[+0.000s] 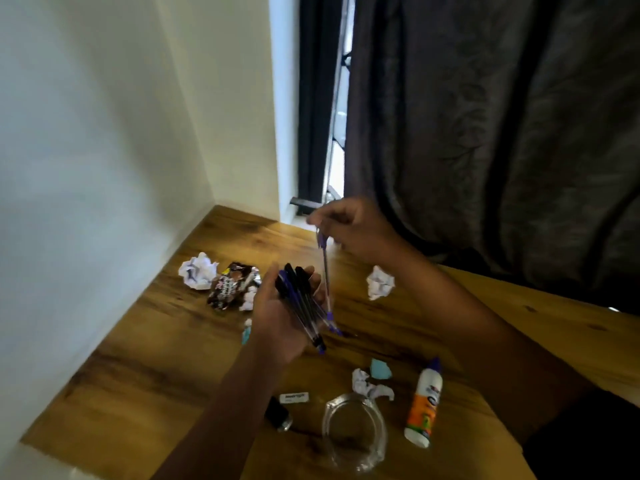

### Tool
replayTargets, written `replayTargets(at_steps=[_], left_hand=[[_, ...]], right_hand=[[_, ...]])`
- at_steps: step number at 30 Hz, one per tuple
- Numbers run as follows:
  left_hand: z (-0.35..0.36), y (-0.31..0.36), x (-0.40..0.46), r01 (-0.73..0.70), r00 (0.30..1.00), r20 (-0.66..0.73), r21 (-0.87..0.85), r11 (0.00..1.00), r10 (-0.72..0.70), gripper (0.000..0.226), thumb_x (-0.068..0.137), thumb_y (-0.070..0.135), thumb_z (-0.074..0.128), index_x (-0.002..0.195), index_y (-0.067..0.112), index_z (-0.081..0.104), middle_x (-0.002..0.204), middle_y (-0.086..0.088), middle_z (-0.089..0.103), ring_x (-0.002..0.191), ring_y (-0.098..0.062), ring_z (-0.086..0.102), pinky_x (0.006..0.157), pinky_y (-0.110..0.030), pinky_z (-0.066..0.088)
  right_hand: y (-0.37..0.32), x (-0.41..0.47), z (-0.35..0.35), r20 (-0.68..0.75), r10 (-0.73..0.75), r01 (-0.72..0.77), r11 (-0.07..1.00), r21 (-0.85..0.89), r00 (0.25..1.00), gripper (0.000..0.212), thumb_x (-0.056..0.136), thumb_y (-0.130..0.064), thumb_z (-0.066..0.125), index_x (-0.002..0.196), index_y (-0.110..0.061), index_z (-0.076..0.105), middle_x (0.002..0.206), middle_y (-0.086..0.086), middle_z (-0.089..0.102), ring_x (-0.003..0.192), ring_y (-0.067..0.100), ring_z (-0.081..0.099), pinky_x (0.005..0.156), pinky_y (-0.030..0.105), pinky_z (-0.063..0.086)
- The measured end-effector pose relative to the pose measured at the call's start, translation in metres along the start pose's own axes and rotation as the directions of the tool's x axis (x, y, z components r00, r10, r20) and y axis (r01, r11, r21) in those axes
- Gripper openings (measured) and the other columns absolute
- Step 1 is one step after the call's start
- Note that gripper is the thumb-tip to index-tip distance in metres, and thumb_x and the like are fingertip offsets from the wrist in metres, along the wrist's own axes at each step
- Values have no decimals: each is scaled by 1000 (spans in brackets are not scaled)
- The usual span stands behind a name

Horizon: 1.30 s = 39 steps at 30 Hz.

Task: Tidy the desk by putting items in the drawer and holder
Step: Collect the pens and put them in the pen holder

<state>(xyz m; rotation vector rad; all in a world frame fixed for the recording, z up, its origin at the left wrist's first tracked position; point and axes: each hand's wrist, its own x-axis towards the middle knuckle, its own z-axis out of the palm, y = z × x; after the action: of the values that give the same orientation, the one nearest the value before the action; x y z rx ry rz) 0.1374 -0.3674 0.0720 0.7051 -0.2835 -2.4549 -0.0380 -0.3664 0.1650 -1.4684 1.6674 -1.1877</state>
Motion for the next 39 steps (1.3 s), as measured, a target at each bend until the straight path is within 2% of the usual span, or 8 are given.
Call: replayTargets(at_steps=[3,9,15,20,25,29,32,39], left_hand=[[29,-32,4,58,998,33,66,996,-61,61,90,64,60,111,8,70,99,-10,68,90,-27,65,91,-41,49],[65,-105,15,137,986,76,165,977,-151,65,94,61,57,135,11,64,117,-12,69,98,-24,66,82,-38,52],[79,-177,22,170,979,63,264,949,-192,50,89,60,69,111,15,68,78,-1,55,66,-14,54,64,-31,45],[105,-232,27,206,975,14,311,928,-221,34,89,47,76,101,16,69,77,1,56,66,-11,53,63,-27,44],[137,-291,33,224,975,-67,312,923,-214,18,95,31,69,89,15,67,73,1,58,66,-14,58,68,-30,46],[163,-349,36,237,971,-118,313,920,-209,25,98,35,64,80,18,61,64,4,51,56,-14,54,60,-33,51],[184,-390,38,245,967,-141,306,920,-211,41,100,41,60,67,16,60,60,1,54,51,-16,58,63,-35,48],[226,-471,52,214,972,-164,329,920,-168,29,93,44,68,94,15,70,90,-3,69,78,-20,70,76,-40,57]], right_hand=[[23,-32,-13,-29,57,-63,967,-248,998,12,93,-25,74,96,-15,81,81,0,78,76,16,74,76,35,60],[48,-103,-47,-245,139,-243,851,-466,959,21,87,-45,75,97,-27,81,89,-8,76,72,2,64,64,25,46],[71,-176,-86,-389,151,-321,848,-421,909,23,94,-41,68,112,-28,76,100,-9,73,89,7,67,79,31,55],[94,-230,-128,-417,194,-336,892,-302,888,30,100,-36,59,127,-24,66,112,-9,65,98,5,64,87,34,57],[113,-288,-172,-397,376,-485,845,-223,837,50,95,-38,61,142,-25,49,122,-3,60,109,13,62,91,40,57],[127,-335,-214,-429,442,-545,825,-151,788,44,89,-48,66,121,-26,45,99,-2,64,86,15,66,73,41,59],[136,-361,-247,-350,509,-580,804,-132,786,45,84,-54,70,111,-25,48,100,-3,64,88,14,66,76,42,60],[167,-407,-319,-231,528,-560,822,-107,818,51,80,-43,80,113,-22,48,103,-6,68,90,12,69,72,32,60]])
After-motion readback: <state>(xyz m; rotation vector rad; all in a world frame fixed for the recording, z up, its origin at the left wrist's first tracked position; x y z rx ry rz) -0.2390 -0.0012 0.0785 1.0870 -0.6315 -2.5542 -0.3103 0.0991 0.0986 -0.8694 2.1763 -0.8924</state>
